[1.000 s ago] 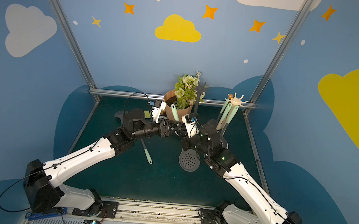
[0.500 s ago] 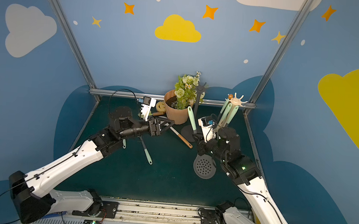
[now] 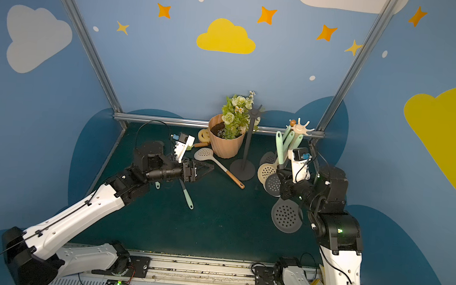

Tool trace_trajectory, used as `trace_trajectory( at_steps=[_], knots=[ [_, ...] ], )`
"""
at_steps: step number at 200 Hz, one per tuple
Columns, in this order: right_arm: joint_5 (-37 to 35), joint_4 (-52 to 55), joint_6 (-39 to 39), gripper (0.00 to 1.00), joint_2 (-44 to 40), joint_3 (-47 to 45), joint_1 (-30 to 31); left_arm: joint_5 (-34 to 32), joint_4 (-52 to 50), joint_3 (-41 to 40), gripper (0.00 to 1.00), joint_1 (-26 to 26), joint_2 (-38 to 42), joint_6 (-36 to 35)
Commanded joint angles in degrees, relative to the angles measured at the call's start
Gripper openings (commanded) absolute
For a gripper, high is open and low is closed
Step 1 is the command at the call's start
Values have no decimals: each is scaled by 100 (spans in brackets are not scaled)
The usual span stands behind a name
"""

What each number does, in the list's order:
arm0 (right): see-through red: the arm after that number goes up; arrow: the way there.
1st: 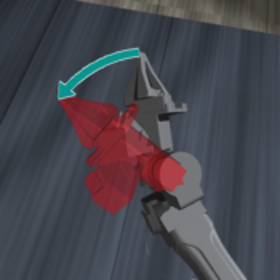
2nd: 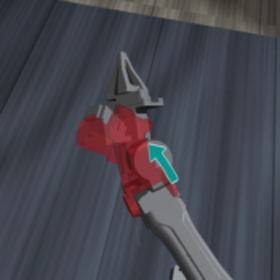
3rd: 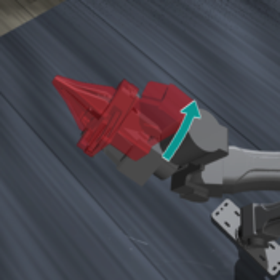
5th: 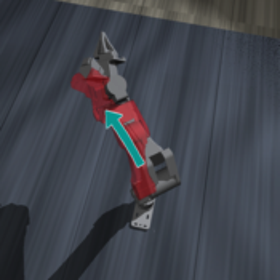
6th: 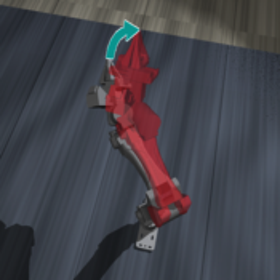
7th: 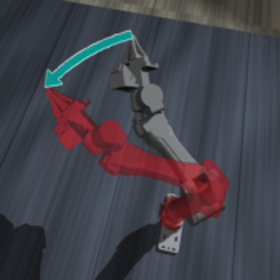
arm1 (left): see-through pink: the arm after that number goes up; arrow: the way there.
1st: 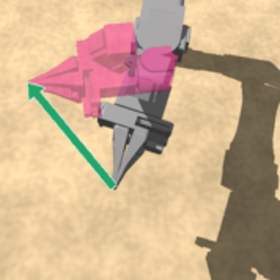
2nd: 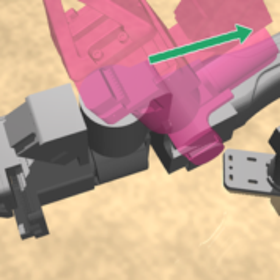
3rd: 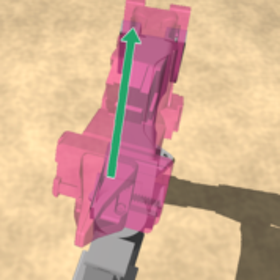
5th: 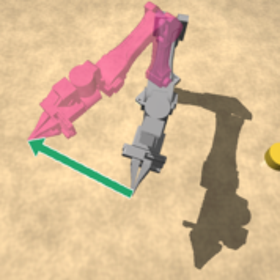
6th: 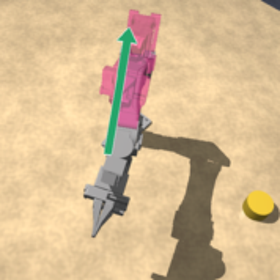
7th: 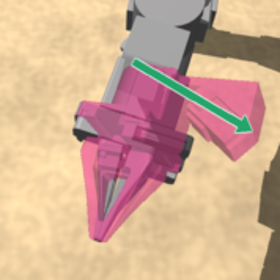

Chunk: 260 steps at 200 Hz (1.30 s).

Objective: Hang the skimmer on the kitchen utensil rack
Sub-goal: Pick up the skimmer from the center of the board, then hang the skimmer on the rack.

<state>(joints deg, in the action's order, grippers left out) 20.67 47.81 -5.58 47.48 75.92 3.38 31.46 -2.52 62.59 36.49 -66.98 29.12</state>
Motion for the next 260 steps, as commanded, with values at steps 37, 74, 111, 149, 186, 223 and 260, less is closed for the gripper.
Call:
trace_trajectory(
  at_steps=[37, 74, 111, 149, 186, 223, 260],
  knots=[
    [2184, -176, -115, 4, 269, 256, -2051, 372, -20, -36, 70, -22, -1, -278],
    [2643, -778, 132, 4, 382, -37, -2784, 491, 32, -72, 70, 7, -77, -275],
    [3120, -1680, 596, 4, 513, -565, -3522, 445, -110, -62, 70, 146, -109, -521],
    [3397, -2109, 772, 5, 596, -830, -3677, 456, -145, -25, 70, 172, -241, -583],
    [3460, -2145, 560, 7, 706, -1000, -3651, 498, -125, 7, 70, 167, -379, -595],
    [3374, -1830, 252, 8, 882, -833, -3540, 494, -211, 78, 70, 153, -420, -675],
    [2955, -1239, -315, 9, 1056, -622, -3111, 506, -191, 69, 70, 112, -377, -702]
  ],
)
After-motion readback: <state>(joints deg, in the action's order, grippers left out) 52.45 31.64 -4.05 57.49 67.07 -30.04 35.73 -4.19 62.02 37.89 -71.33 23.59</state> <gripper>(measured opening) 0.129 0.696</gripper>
